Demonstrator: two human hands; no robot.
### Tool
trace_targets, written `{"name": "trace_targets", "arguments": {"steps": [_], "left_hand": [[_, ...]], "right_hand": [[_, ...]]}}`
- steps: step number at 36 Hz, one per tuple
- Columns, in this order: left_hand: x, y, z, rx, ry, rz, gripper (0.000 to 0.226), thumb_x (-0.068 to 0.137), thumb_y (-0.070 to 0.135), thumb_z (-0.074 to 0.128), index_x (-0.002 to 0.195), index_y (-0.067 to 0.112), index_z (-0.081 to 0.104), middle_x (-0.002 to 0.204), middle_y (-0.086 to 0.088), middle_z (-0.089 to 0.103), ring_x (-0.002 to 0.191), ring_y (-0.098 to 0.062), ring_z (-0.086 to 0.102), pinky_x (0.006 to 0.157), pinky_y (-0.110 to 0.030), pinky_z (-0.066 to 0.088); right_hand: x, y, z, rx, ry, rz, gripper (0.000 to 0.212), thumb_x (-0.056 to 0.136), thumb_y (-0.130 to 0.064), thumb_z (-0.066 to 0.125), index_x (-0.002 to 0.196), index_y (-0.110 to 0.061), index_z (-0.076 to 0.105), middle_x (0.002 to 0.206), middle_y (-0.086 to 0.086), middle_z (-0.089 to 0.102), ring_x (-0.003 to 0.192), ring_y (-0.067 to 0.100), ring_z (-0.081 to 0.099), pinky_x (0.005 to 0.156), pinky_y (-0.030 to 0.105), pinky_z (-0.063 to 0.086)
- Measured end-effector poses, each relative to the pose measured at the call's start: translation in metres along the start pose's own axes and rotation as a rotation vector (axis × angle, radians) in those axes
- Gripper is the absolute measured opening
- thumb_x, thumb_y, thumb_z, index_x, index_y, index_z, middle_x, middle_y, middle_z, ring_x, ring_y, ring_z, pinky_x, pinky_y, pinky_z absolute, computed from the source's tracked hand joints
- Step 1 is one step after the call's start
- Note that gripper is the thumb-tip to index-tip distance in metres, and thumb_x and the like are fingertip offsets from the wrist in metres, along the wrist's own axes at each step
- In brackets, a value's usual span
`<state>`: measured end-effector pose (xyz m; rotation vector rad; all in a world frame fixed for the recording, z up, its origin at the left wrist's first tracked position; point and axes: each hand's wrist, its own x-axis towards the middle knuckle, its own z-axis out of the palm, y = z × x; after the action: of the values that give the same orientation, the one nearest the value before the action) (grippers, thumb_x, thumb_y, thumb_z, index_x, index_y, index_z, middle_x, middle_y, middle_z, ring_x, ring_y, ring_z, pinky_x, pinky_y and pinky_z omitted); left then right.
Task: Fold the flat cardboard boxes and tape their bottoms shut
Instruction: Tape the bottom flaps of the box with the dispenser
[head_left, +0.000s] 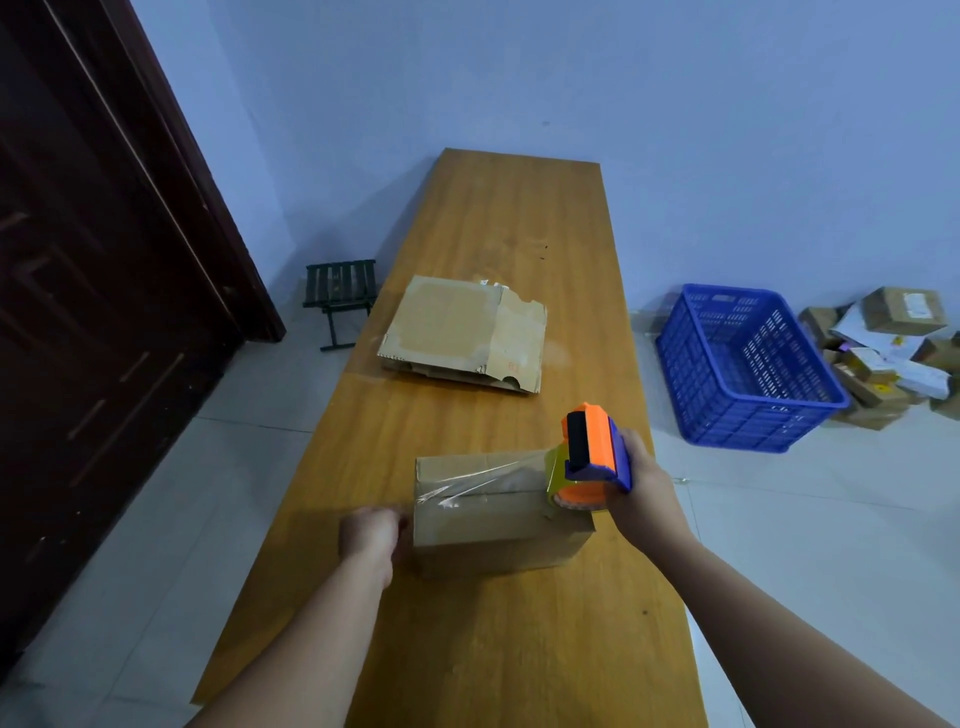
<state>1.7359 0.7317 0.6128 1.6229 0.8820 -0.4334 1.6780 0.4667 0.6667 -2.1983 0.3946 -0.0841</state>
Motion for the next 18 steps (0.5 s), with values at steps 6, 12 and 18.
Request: {"name": "trace_targets", "arguments": {"steps": [6,12,18], "left_hand": [[-0.003,0.002,0.012,0.079,0.051,0.021,0.019,0.093,0.007,0.047,0.074,0.007,0.052,0.074,-0.009,0.050,0.065,-0.022,0.045,0.058,-0.032,0.038],[-0.003,0.005,0.019,-0.109,-0.060,-0.143,0.019,0.091,0.022,0.059,0.083,0.005,0.056,0.077,-0.007,0.053,0.065,-0.019,0.046,0.058,-0.032,0.037],[-0.016,0.001,0.018,-0.213,-0.094,-0.407,0.038,0.100,0.019,0.038,0.129,-0.005,0.044,0.138,-0.020,0.042,0.130,-0.033,0.038,0.111,-0.041,0.024]], "right_hand": [[0.000,-0.001,-0.001,-0.035,-0.015,0.004,0.028,0.089,-0.023,0.065,0.107,-0.026,0.043,0.090,-0.017,0.054,0.083,0.005,0.055,0.066,0.019,0.046],[0.003,-0.002,-0.001,-0.099,-0.019,0.005,0.026,0.090,-0.022,0.064,0.105,-0.025,0.043,0.089,-0.014,0.055,0.083,0.009,0.057,0.073,0.031,0.051],[0.002,-0.002,-0.001,-0.112,0.000,-0.006,0.020,0.092,-0.019,0.060,0.103,-0.024,0.044,0.087,-0.009,0.057,0.080,0.006,0.056,0.068,0.029,0.049]]}}
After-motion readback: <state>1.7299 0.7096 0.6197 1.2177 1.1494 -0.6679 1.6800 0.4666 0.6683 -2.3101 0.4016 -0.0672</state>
